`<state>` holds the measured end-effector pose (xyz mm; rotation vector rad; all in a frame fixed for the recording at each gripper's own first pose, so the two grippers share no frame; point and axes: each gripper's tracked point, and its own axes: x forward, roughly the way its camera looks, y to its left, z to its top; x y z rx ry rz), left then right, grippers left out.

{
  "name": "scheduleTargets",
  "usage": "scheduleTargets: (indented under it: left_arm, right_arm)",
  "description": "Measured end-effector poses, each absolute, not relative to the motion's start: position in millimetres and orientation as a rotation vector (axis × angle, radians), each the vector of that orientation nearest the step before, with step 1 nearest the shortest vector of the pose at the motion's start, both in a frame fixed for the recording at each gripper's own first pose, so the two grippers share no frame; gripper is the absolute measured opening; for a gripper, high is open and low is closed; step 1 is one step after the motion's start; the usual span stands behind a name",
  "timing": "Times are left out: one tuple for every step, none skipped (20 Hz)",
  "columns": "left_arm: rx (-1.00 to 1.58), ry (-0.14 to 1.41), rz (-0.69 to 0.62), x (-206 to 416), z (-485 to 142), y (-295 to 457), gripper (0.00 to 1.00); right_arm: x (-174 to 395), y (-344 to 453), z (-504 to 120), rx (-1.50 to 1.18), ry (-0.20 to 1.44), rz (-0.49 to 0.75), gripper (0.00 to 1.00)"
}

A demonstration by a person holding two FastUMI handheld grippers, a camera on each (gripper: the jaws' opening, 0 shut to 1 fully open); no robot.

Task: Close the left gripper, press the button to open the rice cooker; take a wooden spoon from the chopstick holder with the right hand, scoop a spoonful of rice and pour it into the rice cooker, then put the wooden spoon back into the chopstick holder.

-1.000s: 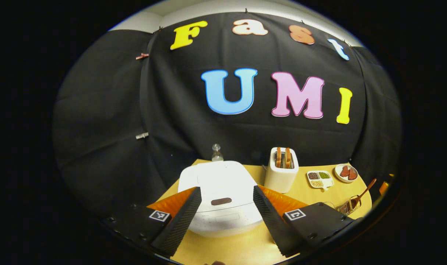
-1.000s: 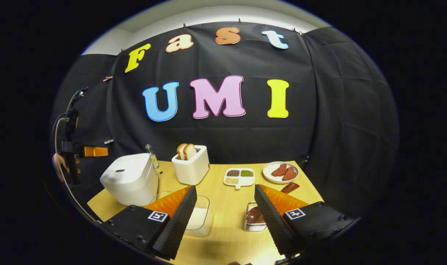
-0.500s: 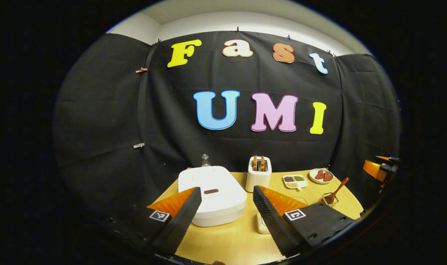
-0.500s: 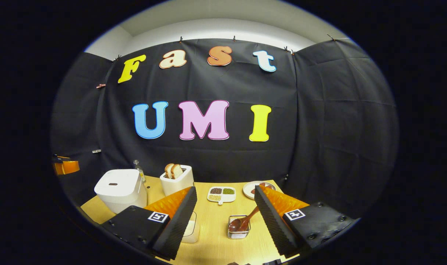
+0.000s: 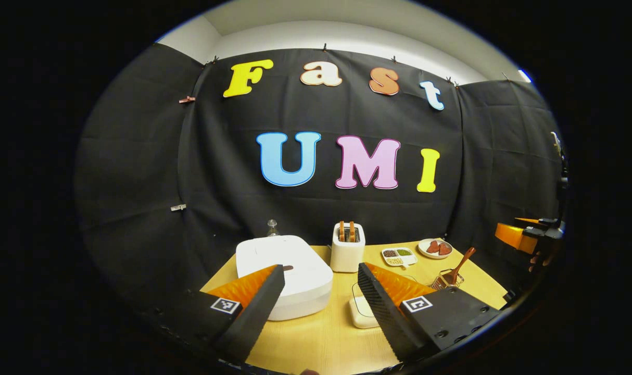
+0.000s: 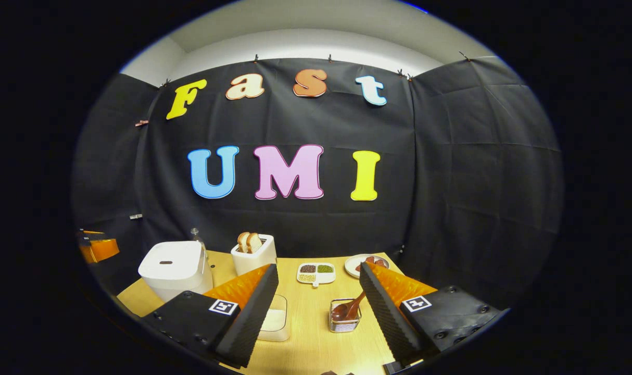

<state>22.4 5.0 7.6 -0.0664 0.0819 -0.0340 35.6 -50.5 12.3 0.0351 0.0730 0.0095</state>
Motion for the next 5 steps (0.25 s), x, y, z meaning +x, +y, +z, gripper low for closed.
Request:
scheduleTargets:
  left_arm:
    - [-0.059, 0.078, -0.04, 23.1, 6.3, 5.2, 0.97]
    - [-0.052, 0.078, -0.048, 24.1, 3.4, 4.8, 0.97]
    - [-0.046, 0.087, -0.055, 25.3, -1.1, 4.5, 0.97]
    - [-0.043, 0.101, -0.059, 25.6, -6.6, 5.1, 0.97]
    - [-0.048, 0.111, -0.061, 26.4, -9.8, 5.5, 0.97]
  right_arm:
    - [35.4, -46.7, 11.7, 0.035, 0.074, 0.01, 0.98]
    - [35.0, -44.1, 10.5, 0.036, 0.078, 0.009, 0.98]
    - [35.6, -40.3, 9.4, 0.039, 0.085, 0.009, 0.98]
    - [35.6, -37.3, 9.6, 0.044, 0.089, 0.01, 0.98]
    - [36.0, -34.6, 10.9, 0.047, 0.089, 0.011, 0.98]
